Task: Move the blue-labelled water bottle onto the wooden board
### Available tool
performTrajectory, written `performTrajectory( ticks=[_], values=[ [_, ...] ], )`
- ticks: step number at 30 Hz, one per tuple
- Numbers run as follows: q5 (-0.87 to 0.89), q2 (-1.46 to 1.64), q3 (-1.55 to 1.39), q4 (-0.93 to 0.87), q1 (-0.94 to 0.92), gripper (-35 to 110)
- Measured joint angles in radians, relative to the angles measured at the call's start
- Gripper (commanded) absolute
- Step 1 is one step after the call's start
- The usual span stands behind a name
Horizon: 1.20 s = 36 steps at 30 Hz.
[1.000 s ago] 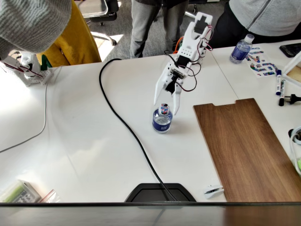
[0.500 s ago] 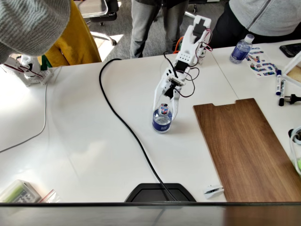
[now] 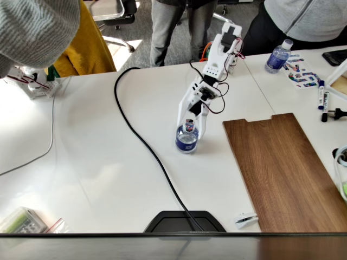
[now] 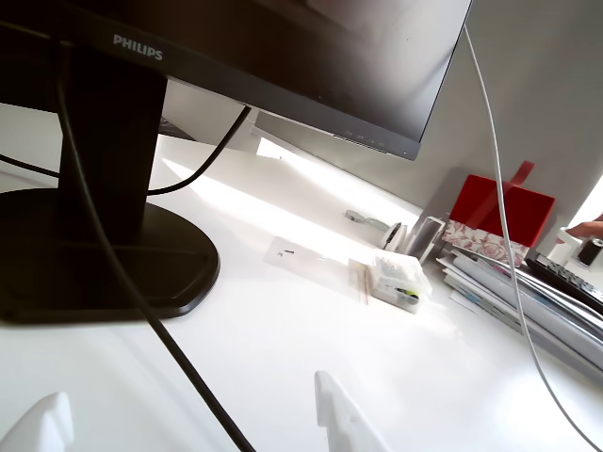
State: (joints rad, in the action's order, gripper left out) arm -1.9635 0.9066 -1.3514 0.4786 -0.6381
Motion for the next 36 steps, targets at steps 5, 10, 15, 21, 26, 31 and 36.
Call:
performTrajectory(
  ticks=[5,10,15,21,26,31,36],
  values=[
    [0.0,0.0,-0.003,0.035,-0.006,34],
    [0.072,-0.015,-0.026,0.084,-0.006,34],
    [0.239,-0.015,-0.029,0.066,-0.023,34],
    [0.328,-0.017,-0.048,0.049,-0.012,34],
    [0.336,-0.028,-0.048,0.049,-0.018,34],
    [0.336,-0.054,-0.049,0.051,-0.006,33],
    [0.336,-0.106,0.005,0.043,0.003,33]
  ],
)
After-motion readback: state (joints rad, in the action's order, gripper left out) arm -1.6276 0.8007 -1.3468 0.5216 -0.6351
